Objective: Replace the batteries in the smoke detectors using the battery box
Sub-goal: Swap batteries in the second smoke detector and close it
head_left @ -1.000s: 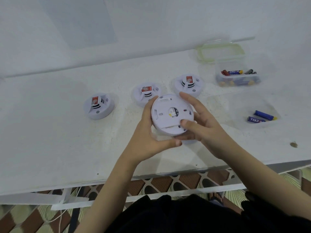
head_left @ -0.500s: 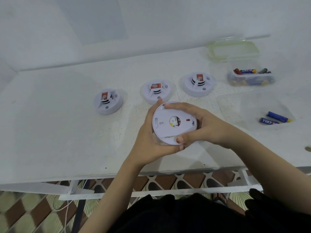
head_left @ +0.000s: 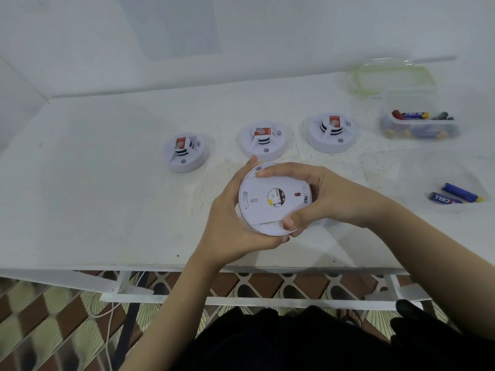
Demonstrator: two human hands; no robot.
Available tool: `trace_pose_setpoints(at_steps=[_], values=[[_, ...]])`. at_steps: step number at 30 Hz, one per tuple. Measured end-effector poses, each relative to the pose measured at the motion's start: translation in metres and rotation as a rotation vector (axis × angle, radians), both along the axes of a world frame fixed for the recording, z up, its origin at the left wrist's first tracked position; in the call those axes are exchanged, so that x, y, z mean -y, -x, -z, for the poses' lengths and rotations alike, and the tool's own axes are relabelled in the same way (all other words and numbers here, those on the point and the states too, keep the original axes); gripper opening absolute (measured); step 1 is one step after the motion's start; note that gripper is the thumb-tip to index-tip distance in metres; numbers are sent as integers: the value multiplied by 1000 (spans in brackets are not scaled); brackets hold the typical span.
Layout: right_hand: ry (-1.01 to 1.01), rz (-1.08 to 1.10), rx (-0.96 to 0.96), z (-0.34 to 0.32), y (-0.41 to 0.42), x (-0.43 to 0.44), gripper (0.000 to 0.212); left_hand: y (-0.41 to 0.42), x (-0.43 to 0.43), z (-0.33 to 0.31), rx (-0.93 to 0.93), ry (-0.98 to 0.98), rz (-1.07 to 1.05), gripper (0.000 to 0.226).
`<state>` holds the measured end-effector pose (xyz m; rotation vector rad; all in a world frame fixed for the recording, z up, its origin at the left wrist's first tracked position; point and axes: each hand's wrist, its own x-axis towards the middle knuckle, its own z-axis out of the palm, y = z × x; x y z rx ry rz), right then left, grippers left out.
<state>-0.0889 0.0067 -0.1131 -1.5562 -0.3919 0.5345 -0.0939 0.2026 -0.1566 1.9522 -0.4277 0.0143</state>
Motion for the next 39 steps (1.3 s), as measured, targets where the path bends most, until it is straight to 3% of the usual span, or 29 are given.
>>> trace_pose_setpoints(at_steps=[11, 14, 17, 27, 31, 39], values=[[83, -197, -26, -4, -3, 3, 70, 10, -13, -12, -56, -18, 125, 101], [261, -200, 180, -8, -5, -2, 73, 8, -22, -16, -45, -35, 132, 104], [551, -29, 511, -7, -7, -7, 73, 6, -32, -18, -26, -76, 103, 108], [907, -81, 1182, 5, -16, -43, 61, 12, -52, -4, -64, -121, -32, 95], [870, -92, 1108, 11, -23, -53, 62, 15, -54, 0, -62, -107, -132, 86], [785, -212, 941, 13, -28, -60, 69, 20, -58, -3, -59, -121, -116, 79]])
